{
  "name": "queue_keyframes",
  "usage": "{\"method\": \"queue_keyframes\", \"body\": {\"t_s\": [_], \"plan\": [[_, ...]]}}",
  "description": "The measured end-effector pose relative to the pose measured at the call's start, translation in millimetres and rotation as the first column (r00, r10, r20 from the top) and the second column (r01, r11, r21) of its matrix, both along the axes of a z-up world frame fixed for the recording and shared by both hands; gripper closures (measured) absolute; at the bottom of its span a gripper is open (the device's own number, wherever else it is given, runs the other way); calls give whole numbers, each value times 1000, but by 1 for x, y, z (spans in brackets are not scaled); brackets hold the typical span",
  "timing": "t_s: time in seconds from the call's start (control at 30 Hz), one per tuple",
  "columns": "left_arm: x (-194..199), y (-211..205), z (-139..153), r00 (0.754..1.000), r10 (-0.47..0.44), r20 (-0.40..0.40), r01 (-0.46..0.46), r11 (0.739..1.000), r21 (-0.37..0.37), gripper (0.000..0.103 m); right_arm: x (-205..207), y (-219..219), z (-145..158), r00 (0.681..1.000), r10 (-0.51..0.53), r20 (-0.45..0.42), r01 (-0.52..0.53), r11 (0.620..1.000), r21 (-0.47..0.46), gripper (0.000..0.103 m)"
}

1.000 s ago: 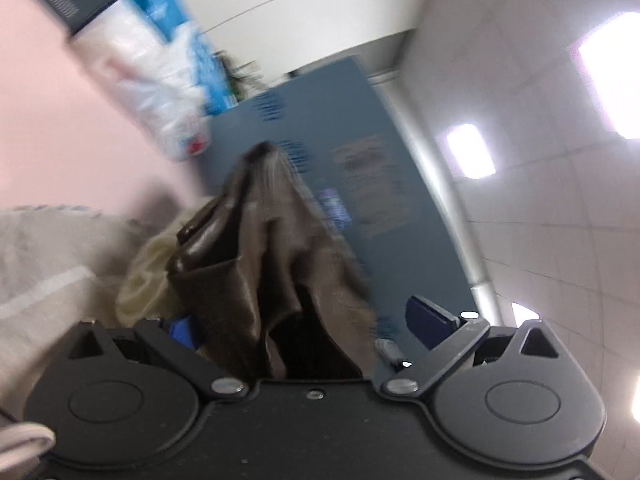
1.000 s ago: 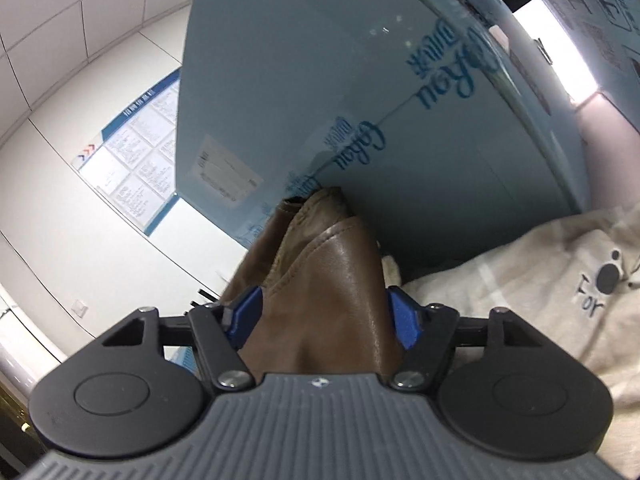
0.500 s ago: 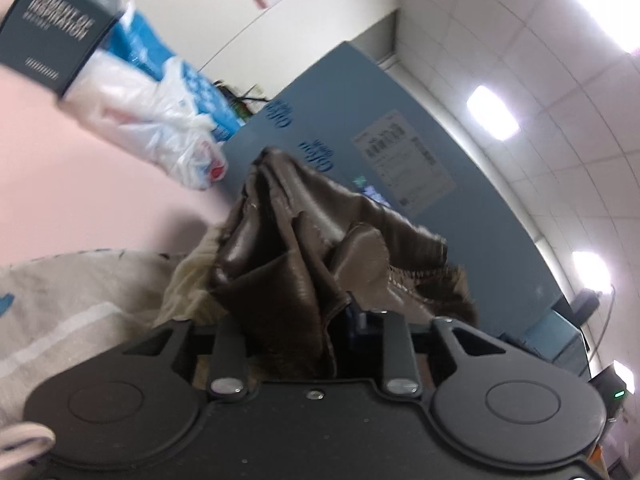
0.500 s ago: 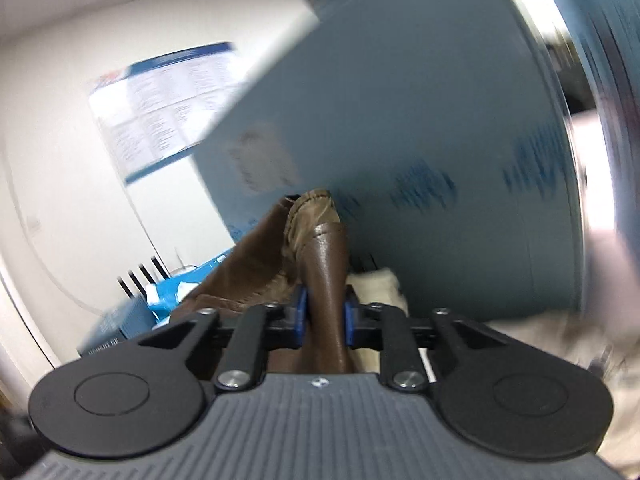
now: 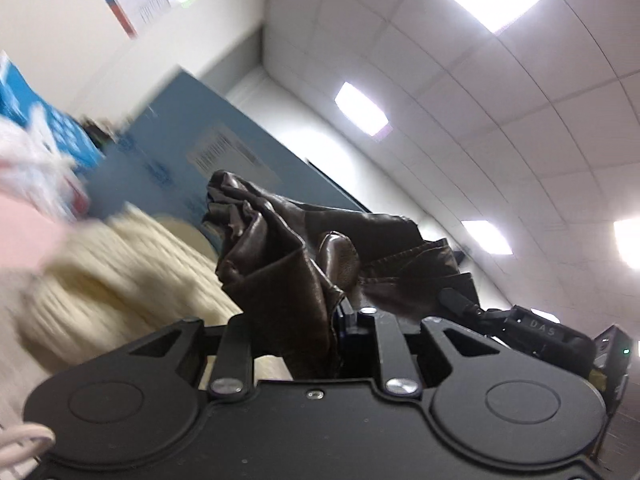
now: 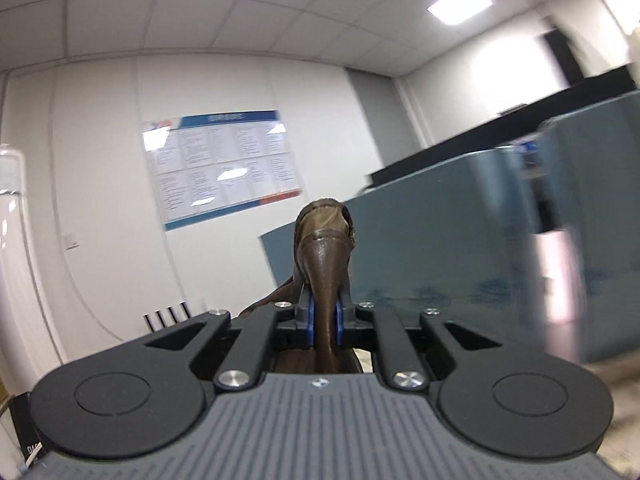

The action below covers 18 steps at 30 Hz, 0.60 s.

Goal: Fold clothes
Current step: 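Grasp the brown leather jacket with the left gripper while the right gripper grasps it too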

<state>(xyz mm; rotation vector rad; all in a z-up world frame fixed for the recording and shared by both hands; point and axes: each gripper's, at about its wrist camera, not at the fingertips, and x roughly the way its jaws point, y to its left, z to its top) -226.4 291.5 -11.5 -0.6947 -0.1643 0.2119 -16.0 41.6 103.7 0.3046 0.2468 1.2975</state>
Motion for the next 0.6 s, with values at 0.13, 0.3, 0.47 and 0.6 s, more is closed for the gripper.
{"method": "queue_keyframes", "body": {"t_s": [0.13,0.3,0.47,0.6], "plan": [[22,-29,-2,985,-151,-85,144,986,-79,81,9,-70,-5,989,-102,-103,99,995,-34,95],[55,-64,-18,919,-324,-224,285,939,-191,80,32,-142,-38,953,-245,-177,216,962,-170,94],[79,-77,-31,841,-365,-399,307,930,-203,68,63,-161,-90,912,-345,-224,252,899,-358,83],[68,-68,-31,871,-346,-348,273,931,-243,29,57,-173,-101,894,-411,-178,320,865,-387,59]]}}
